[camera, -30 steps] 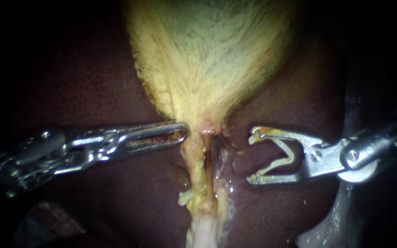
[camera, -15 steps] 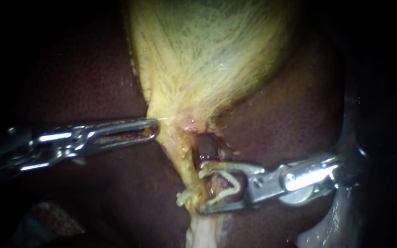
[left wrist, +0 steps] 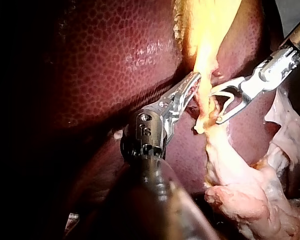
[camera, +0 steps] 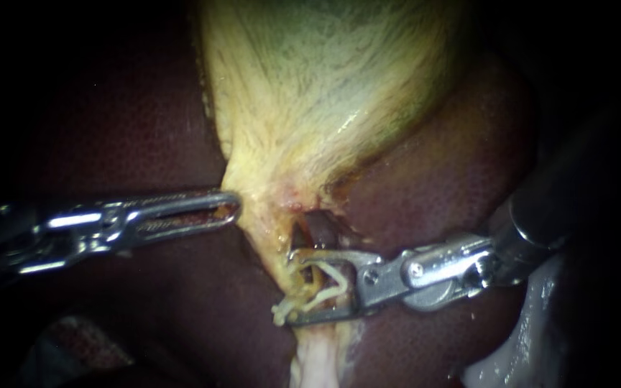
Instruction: Clipping second clip left tube
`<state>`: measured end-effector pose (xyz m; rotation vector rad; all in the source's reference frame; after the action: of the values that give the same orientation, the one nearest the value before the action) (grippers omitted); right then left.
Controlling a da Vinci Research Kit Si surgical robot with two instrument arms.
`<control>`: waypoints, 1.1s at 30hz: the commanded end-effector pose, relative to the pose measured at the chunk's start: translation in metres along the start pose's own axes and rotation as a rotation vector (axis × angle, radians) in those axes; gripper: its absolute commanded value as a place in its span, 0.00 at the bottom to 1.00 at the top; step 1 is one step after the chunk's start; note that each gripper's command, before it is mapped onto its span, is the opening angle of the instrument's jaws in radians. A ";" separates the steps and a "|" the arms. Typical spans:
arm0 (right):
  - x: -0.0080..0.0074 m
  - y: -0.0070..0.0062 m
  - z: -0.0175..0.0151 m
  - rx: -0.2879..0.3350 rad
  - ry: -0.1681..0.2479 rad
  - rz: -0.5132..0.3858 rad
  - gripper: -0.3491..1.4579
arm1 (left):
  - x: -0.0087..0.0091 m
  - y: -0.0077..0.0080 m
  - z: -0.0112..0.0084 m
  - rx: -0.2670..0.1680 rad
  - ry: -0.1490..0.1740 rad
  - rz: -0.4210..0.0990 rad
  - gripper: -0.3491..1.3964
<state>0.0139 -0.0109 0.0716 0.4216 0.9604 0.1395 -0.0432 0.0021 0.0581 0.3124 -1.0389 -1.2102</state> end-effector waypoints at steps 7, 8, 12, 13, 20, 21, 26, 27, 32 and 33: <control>0.0002 0.0001 0.0012 -0.005 -0.006 0.000 0.50 | -0.0002 -0.0010 -0.0005 -0.001 -0.008 -0.002 0.00; 0.0003 0.0000 0.0015 -0.006 -0.006 0.000 0.50 | -0.0002 -0.0011 -0.0005 -0.001 -0.008 -0.003 0.00; 0.0005 -0.0006 0.0028 -0.010 -0.007 0.002 0.50 | -0.0003 -0.0014 -0.0005 -0.006 -0.010 -0.003 0.00; 0.0005 -0.0008 0.0030 -0.010 -0.007 0.000 0.50 | -0.0003 -0.0014 -0.0004 -0.006 -0.010 -0.003 0.00; 0.0006 -0.0011 0.0044 -0.010 -0.011 0.001 0.49 | -0.0003 -0.0016 -0.0002 -0.005 -0.009 -0.004 0.00; 0.0006 -0.0011 0.0045 -0.011 -0.011 0.002 0.49 | -0.0003 -0.0016 -0.0002 -0.005 -0.009 -0.004 0.00; 0.0007 -0.0011 0.0045 -0.008 -0.011 0.002 0.43 | -0.0004 -0.0018 -0.0001 -0.003 -0.009 -0.004 0.00; 0.0007 -0.0011 0.0045 -0.008 -0.011 0.002 0.41 | -0.0004 -0.0018 -0.0001 -0.003 -0.009 -0.004 0.00; 0.0006 -0.0015 0.0038 0.009 -0.044 0.047 0.00 | -0.0004 -0.0018 0.0000 -0.003 -0.009 -0.004 0.00; 0.0006 -0.0015 0.0037 0.010 -0.056 0.047 0.00 | -0.0004 -0.0018 0.0000 -0.003 -0.009 -0.004 0.00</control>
<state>0.0172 -0.0132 0.0723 0.4581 0.8887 0.1655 -0.0443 0.0018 0.0566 0.3067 -1.0440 -1.2184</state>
